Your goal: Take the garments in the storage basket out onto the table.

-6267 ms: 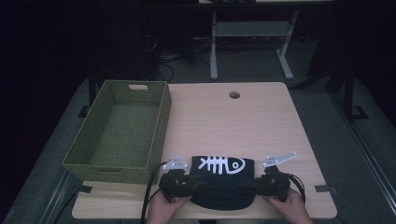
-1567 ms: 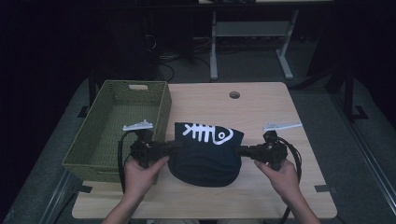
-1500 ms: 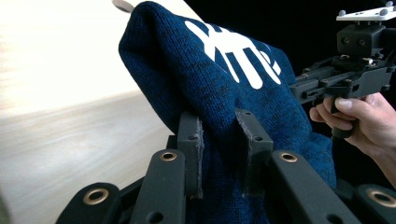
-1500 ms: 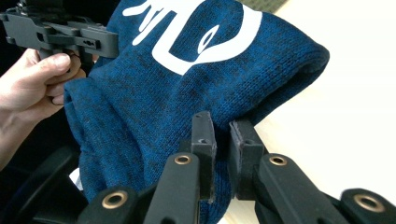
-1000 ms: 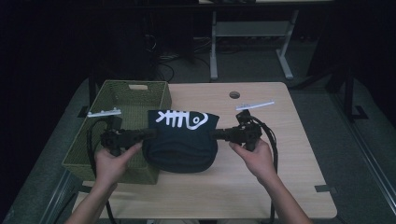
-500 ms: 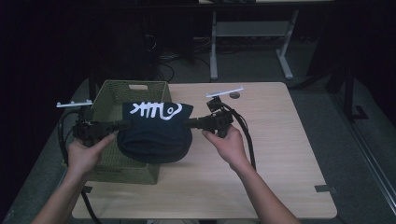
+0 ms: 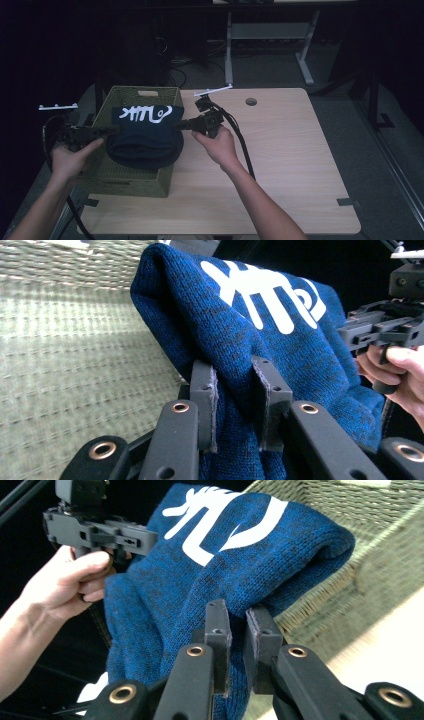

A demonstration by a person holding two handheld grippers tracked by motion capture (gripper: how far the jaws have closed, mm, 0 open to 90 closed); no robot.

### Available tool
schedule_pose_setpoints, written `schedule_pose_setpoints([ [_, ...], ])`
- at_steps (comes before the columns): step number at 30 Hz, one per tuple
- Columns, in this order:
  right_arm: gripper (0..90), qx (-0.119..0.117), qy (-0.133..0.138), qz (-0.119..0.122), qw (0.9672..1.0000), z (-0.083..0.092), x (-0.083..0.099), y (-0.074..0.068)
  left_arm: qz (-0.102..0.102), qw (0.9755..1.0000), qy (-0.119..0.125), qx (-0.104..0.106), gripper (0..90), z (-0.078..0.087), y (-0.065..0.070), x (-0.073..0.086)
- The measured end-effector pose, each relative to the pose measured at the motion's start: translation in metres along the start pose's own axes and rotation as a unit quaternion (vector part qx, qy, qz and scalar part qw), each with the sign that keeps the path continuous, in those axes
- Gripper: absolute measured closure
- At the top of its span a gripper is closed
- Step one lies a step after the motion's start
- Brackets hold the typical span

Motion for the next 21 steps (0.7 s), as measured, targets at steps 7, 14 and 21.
schedule_pose_setpoints([
  [7,81.8,-0.008,-0.009,0.000,0.9999,-0.023,-0.015,-0.002,0.012,0.9999,0.006,-0.006,74.2,0.013,-0.020,0.004],
  [14,81.8,-0.011,-0.017,-0.002,0.9998,-0.044,-0.026,-0.002,0.016,0.9997,0.005,-0.018,74.1,0.022,-0.035,0.005],
  [21,81.8,-0.014,-0.022,-0.006,0.9996,-0.063,-0.033,-0.001,0.026,0.9992,0.003,-0.030,73.9,0.027,-0.052,0.006],
])
Point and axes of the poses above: each handheld gripper's, and its own axes: z roughly backward along the jaws, x roughly out of its underside, y roughly to its right, the point moved 1 cm from there along -z, roughly forward along the jaws, and after that the axes turned 11 degrees about -y, right-handed, at the moved point
